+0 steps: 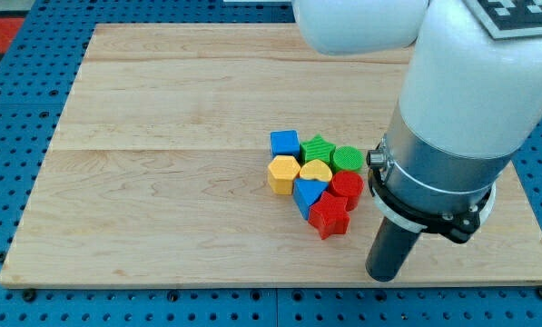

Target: Separate the green star from the group of blocks

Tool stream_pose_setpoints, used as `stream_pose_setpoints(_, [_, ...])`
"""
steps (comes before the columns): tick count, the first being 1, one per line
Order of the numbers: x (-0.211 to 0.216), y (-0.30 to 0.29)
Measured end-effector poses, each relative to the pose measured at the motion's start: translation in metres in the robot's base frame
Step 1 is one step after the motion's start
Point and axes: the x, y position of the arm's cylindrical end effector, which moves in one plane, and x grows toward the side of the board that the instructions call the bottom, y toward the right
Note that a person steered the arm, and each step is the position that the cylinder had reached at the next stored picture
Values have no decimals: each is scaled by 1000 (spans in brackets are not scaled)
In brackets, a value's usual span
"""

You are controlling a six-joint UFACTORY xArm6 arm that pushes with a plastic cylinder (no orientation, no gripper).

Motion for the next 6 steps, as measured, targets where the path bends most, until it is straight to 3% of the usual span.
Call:
stream_pose_setpoints(3, [3,11])
stream_pose_setpoints(4, [-10,83])
stream_pose_setpoints(5, [-57,127])
stream_pose_setpoints(6, [-81,92])
